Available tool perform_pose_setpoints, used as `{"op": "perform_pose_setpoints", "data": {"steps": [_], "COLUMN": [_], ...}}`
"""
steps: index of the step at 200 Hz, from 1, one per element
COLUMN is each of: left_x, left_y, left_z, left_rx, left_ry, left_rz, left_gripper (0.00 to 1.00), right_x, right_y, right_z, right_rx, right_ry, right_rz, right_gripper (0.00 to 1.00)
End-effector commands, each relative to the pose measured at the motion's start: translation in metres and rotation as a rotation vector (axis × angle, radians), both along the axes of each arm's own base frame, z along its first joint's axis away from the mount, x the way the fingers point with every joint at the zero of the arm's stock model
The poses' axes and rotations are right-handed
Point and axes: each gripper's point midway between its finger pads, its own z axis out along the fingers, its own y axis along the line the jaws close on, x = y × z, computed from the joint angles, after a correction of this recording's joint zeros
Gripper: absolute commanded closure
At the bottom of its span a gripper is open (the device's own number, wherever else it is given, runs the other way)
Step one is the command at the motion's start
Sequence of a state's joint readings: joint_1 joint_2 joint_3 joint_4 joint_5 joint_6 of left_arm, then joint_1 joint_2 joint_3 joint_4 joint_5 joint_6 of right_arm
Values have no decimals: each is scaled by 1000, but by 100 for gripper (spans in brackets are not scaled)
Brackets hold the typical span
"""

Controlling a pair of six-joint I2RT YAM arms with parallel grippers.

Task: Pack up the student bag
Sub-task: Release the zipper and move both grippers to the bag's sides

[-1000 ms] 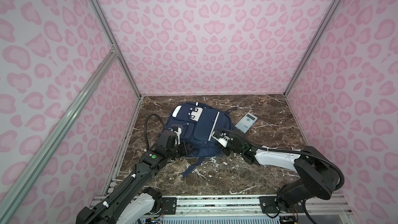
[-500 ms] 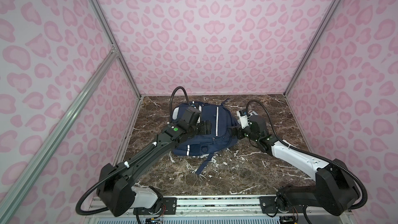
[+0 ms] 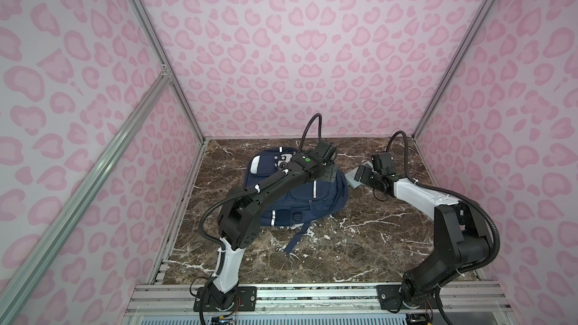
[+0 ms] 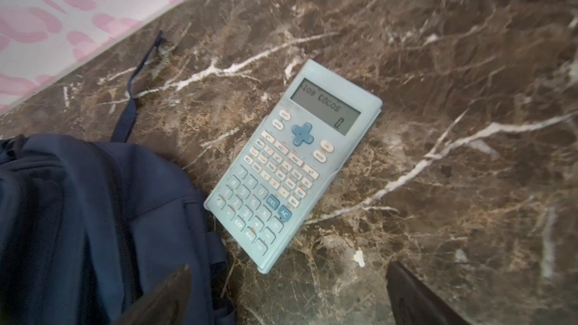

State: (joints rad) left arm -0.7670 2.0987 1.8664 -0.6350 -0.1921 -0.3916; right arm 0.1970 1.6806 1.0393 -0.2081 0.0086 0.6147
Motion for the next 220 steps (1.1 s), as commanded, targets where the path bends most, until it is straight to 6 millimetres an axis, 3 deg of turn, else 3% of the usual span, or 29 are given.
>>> {"op": "perform_pose_setpoints", "data": {"steps": [1,12,44,50,74,123,198,202,220], "left_x": [-5,-6,-7,-8,-13,-22,-29,-29,-29], "left_y": [5,5,5,5,1,1,13,14,15], "left_z": [-16,-22,-36,-36,-36,-33,-45,-47,-49], "left_rx": [97,109,118,110,67,15,-24,-22,-23], "left_ry": [32,39,68,69,86,108,147,150,153], "left_rz": [-6,-4,-2,-2,-9,-12,3,5,4], "left_gripper": [16,23,58,69,92,96,93,93,93], "right_x": [-2,3,15,19,31,44,40,47,44], "right_y": [-8,-4,-7,-8,-7,-3,-12,-10,-6], "right_z": [-21,-27,-32,-33,-37,-55,-81,-75,-82], "right_rx": [25,50,50,53,68,69,-247,-255,-247], "right_ry": [57,59,38,31,26,86,280,272,303], "right_rz": [-80,-78,-116,-121,-129,-167,-136,-132,-110], "right_gripper": [1,1,1,1,1,1,1,1,1]}}
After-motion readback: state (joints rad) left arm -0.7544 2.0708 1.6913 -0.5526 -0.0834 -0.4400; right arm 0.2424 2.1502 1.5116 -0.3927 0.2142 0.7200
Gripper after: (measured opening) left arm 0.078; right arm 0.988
